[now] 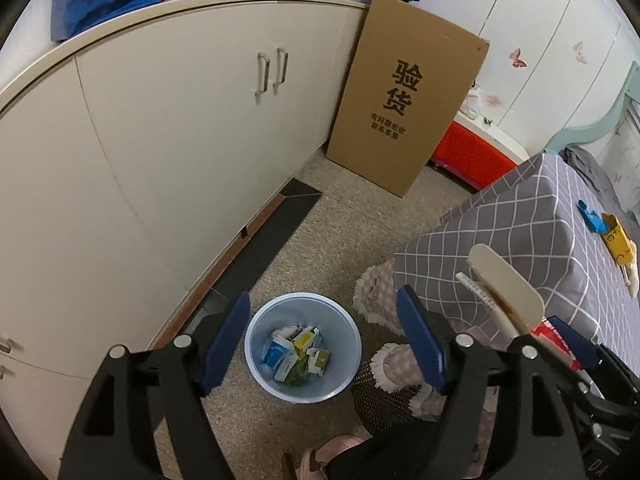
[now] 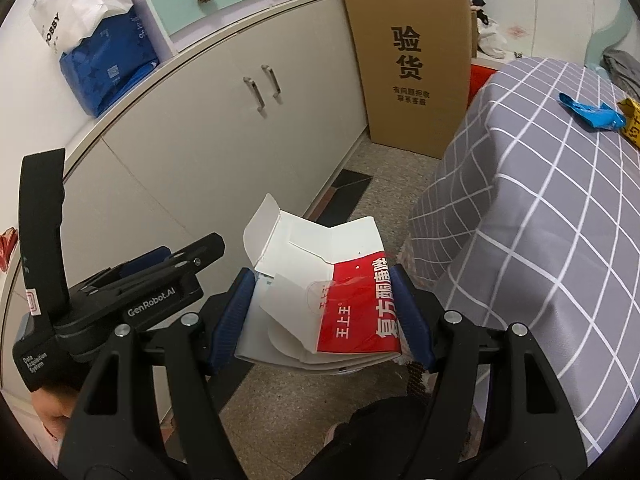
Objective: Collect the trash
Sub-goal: 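Carry both cartons over the blue bin and open both tools to drop them, then move both tools back over the table toward the blue wrapper and yellow pouch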
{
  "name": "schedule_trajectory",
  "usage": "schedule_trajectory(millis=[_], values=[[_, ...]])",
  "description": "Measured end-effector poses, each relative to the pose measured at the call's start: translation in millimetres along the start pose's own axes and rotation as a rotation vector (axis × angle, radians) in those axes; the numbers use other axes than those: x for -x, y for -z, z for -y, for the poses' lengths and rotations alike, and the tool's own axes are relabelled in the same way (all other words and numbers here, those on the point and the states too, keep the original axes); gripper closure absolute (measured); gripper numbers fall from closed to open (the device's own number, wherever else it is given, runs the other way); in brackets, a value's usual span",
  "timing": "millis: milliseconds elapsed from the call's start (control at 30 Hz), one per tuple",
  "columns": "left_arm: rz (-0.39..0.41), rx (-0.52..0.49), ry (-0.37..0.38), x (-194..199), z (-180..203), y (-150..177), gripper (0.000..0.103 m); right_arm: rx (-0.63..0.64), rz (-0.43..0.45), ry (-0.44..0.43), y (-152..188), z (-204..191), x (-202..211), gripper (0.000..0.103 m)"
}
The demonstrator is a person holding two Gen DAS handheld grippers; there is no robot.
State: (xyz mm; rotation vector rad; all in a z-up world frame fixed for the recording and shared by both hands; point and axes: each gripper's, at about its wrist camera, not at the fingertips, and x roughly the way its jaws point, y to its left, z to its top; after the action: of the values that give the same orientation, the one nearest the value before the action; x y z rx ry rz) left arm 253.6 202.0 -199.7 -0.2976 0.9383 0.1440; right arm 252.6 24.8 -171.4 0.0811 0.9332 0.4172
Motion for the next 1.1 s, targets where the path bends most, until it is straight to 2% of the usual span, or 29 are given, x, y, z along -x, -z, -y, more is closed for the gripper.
schedule_trajectory(millis=[433, 567, 600, 733, 1100], values=[[0.025, 0.062, -0.071, 9.1, -23.2, -4.4, 0.025, 0.023, 0.036, -0.033, -6.1, -8.8, -9.2, 0.035], [0.027, 0.076, -0.094, 9.8, -28.5, -4.9, 0.025, 0.023, 0.061, -0.036, -9.8, -9.3, -17.0, 0.021], [0.024, 0.075, -0.098, 9.6, -29.1, -4.7, 0.025, 0.027, 0.058, -0.03, -10.5, -9.4, -19.0, 0.021], [0.023, 0.07, -0.094, 12.8, -29.8, -3.9, 0.025, 0.025, 0.079, -0.009, -9.2, -6.8, -14.2, 0.016], [0.05, 0.029, -0.065, 29.4, -2.7, -4.4, 0.025, 0.025, 0.141, -0.001, -11.0, -1.1, 21.5, 0.015]])
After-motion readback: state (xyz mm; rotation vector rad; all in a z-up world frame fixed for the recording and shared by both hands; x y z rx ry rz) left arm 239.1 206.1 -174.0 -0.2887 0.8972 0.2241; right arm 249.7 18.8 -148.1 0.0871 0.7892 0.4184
